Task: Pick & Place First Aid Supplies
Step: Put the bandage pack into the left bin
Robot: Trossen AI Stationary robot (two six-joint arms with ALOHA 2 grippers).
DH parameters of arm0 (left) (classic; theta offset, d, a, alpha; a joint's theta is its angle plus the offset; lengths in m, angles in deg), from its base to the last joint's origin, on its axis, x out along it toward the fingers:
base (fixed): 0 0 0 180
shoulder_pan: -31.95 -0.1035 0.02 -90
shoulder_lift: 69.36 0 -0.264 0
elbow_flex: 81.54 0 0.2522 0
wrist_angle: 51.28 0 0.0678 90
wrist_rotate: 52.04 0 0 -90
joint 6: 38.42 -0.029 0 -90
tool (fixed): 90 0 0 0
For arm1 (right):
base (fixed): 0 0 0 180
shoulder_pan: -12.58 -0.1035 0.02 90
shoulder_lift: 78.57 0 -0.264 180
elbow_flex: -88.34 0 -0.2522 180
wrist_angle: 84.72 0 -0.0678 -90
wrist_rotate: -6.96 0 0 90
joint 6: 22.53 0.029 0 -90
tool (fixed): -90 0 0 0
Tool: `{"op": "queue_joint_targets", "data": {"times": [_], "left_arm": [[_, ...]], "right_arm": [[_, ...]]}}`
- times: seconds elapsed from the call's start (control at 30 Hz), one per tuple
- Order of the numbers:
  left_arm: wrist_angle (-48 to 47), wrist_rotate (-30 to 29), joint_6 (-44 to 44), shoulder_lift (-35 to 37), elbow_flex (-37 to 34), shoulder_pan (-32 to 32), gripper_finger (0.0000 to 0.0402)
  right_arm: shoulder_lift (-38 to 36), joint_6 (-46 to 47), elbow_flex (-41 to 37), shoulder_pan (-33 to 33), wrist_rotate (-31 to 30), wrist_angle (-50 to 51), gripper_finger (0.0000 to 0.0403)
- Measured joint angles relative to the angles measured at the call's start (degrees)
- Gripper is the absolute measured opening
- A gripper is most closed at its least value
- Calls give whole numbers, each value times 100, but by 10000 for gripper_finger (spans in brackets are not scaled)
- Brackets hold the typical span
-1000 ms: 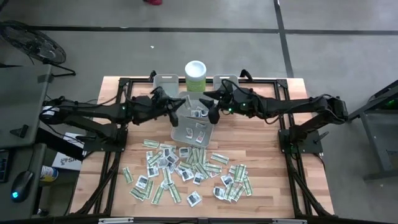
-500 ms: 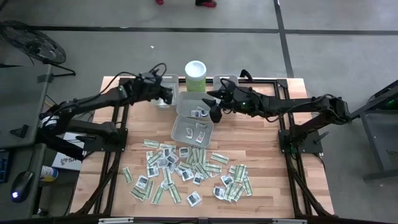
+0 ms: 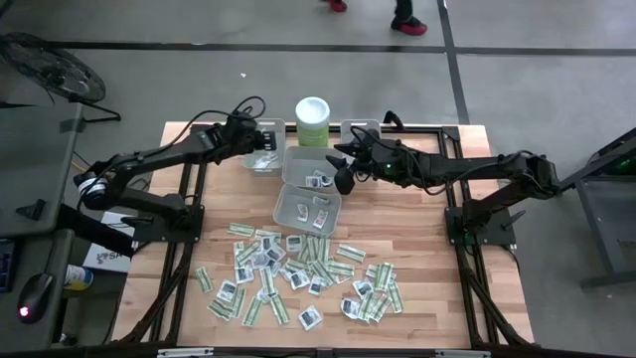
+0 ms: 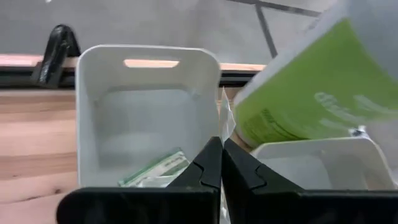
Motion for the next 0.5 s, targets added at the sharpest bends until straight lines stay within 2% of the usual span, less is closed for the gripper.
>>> {"op": "queue_joint_targets", "data": {"times": [0.13,0.3,0.5], "left_arm": [[-3,-164,238,-161,0,-4,0],[-63,-52,235,-401,0,-4,6],[-308,8,239,-608,0,-4,45]], "right_arm": [[0,0,2,0,-68,2,191],[0,94,2,0,-58,15,191],[0,107,0,-11,-36,109,191]]}}
